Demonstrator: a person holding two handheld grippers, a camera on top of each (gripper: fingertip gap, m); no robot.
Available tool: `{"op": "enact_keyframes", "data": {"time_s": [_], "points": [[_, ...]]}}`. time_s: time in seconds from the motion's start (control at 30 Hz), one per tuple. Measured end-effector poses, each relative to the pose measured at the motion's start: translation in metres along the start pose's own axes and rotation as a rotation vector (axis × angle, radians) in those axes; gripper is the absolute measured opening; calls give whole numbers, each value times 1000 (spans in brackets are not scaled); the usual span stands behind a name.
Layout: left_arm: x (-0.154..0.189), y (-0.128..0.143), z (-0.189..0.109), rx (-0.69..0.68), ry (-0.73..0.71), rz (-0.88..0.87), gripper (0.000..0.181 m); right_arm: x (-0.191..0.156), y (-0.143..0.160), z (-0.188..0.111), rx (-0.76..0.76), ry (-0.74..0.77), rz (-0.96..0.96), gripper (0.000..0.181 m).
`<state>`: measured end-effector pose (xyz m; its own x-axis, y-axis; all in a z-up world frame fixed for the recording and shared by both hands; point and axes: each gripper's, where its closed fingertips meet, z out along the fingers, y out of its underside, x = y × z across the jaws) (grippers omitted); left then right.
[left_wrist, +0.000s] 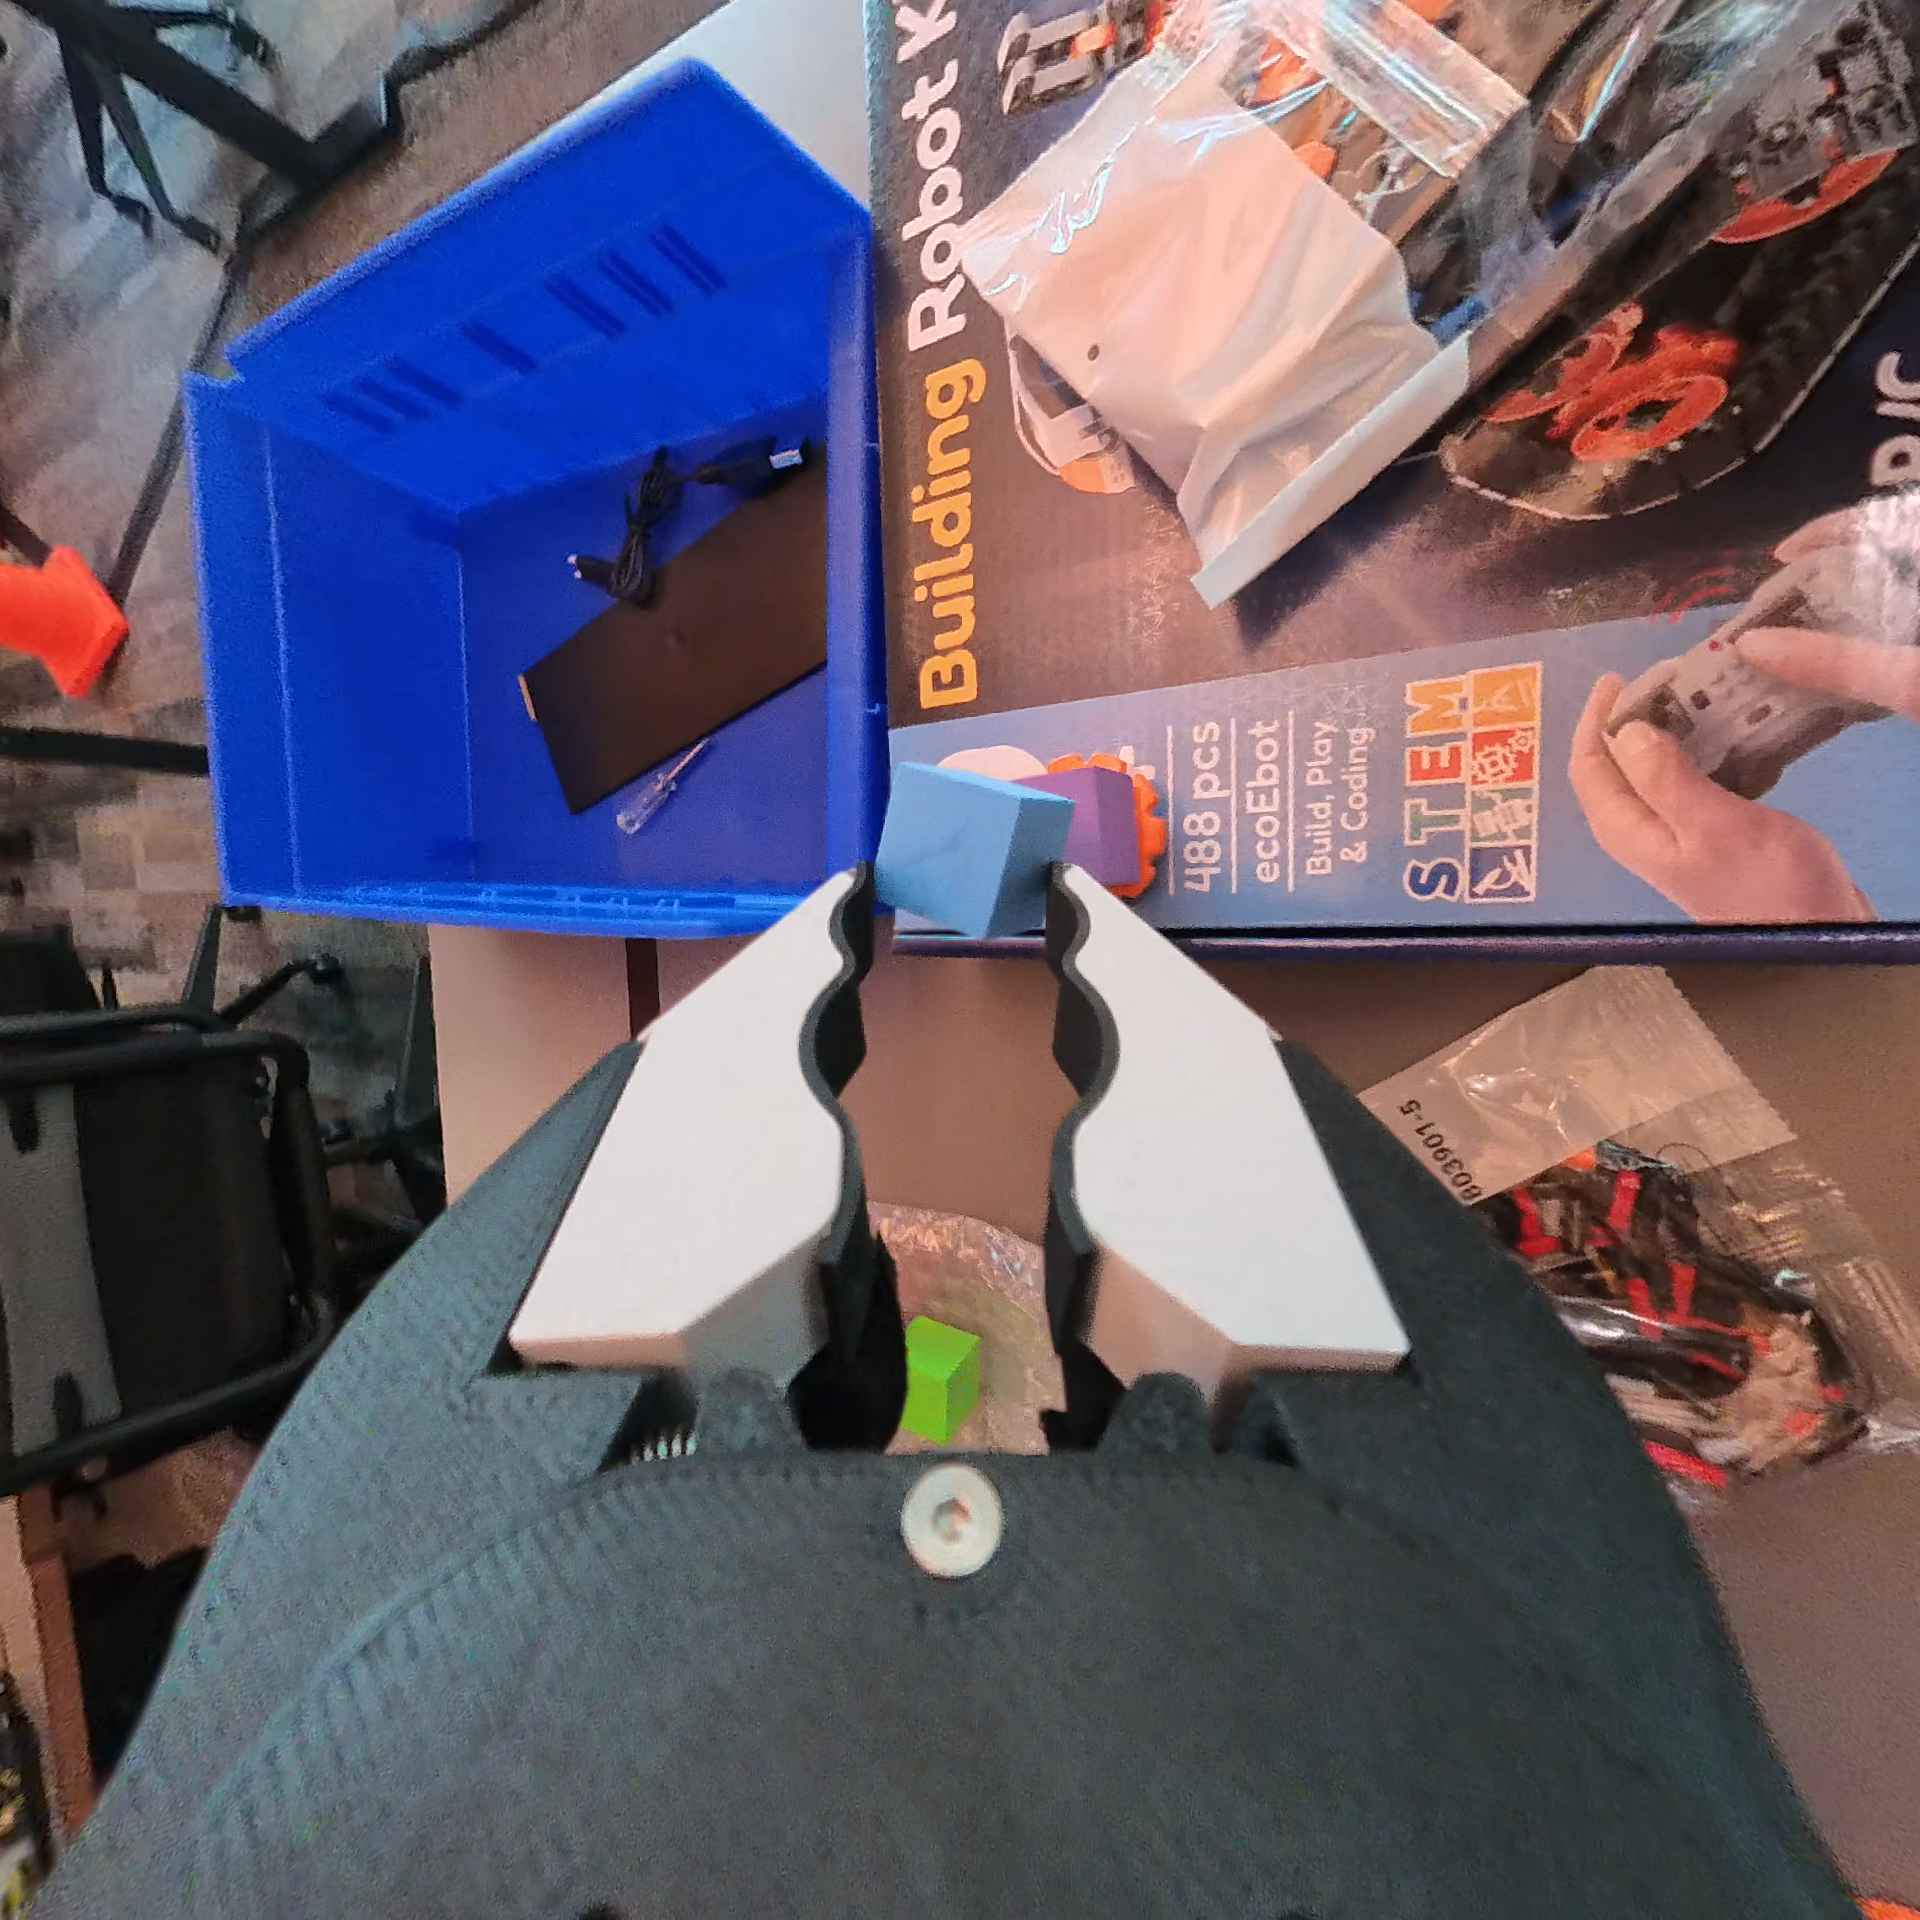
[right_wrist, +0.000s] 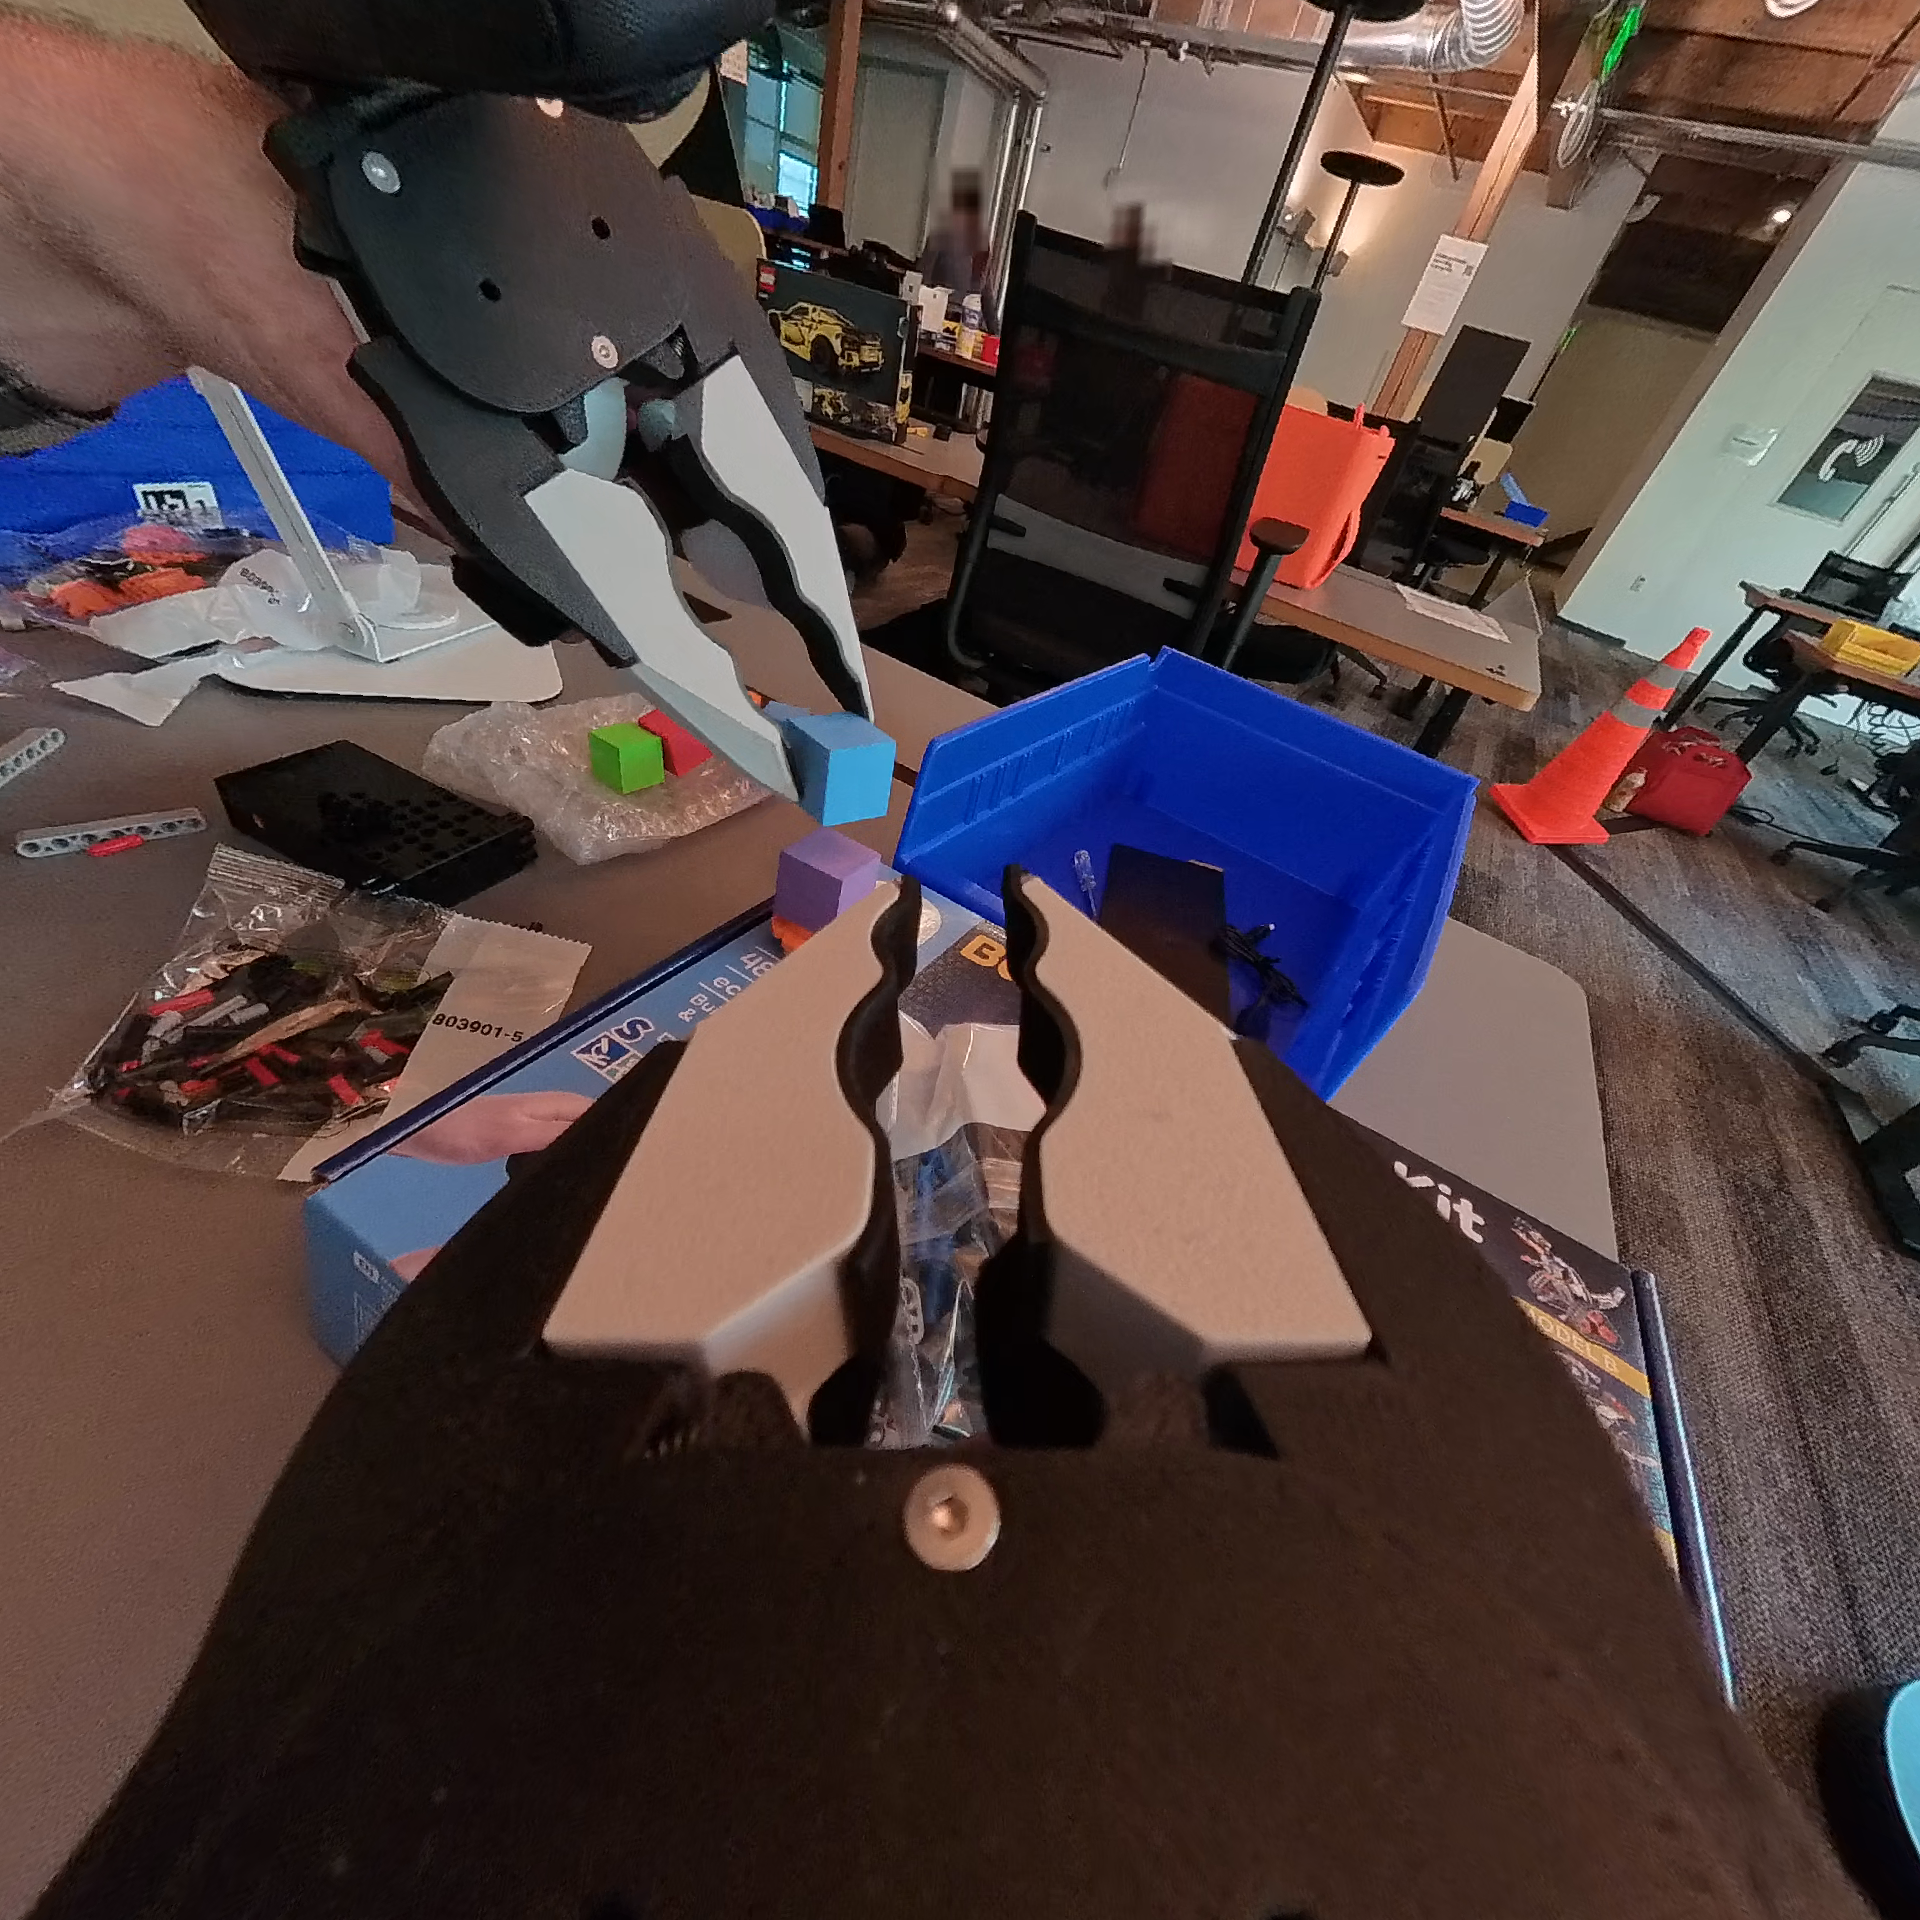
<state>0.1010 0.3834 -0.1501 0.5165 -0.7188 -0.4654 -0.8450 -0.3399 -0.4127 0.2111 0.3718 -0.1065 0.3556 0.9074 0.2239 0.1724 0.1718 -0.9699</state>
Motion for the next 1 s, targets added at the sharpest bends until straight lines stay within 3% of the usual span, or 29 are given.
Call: {"op": "enact_keyframes", "data": {"time_s": [0.33, 0.47, 1.0], "points": [[14, -2, 8, -113, -49, -119, 31, -1, -1, 0, 5, -2, 1, 14], [4, 3, 6, -140, -106, -137, 31, -2, -3, -1, 12, -5, 0, 14], [7, 2, 7, -132, -132, -131, 38, -3, -6, -3, 25, -6, 1, 14]]}}
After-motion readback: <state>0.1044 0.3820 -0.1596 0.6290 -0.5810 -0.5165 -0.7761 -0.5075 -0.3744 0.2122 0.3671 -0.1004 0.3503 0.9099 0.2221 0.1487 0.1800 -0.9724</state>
